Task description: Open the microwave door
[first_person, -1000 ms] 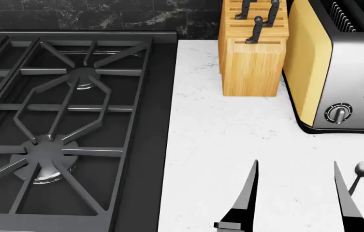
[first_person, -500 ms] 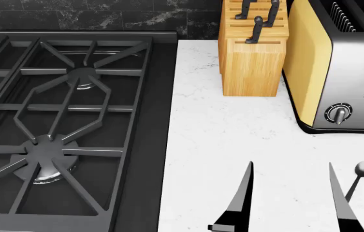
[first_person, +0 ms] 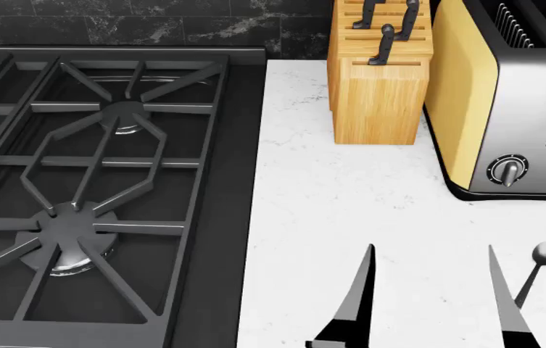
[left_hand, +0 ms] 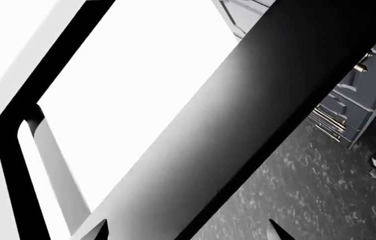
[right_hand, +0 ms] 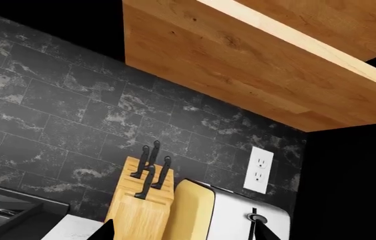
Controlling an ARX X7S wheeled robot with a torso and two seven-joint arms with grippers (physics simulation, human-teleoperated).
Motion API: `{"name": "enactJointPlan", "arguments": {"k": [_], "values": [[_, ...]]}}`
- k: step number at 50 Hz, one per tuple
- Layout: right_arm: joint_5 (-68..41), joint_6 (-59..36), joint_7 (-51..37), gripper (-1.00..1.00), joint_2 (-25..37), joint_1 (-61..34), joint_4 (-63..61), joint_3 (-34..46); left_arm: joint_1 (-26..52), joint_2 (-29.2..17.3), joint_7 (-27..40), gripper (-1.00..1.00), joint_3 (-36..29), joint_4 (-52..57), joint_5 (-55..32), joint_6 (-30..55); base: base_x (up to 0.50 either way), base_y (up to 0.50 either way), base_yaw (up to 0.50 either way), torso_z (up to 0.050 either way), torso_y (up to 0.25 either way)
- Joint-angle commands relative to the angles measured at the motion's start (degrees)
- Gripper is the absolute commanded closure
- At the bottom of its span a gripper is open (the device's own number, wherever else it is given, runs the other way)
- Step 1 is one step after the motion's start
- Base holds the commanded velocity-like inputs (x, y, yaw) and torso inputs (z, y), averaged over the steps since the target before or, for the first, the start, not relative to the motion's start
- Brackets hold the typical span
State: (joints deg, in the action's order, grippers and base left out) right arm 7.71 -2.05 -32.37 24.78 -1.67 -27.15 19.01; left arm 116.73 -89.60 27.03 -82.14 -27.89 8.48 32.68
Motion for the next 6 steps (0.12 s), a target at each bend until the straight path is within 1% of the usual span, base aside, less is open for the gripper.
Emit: {"name": "enactJointPlan", "arguments": {"k": [1,6], "values": [[0.9,-1.4,0.0,-1.00,-0.1,-0.2,-1.1,0.5,-1.3,-0.4,1.7,-1.00,-0.3,-3.6,-2.3,-2.1,0.00,0.00,0.00,0.000,0.000],[1.6,-2.3,-0.1,-1.00,-0.3,-0.3,-1.5,0.9,-2.1,-0.4,2.9,-1.00,-0.7,-4.3,-3.8,-2.6,0.00,0.00,0.00,0.000,0.000]]}}
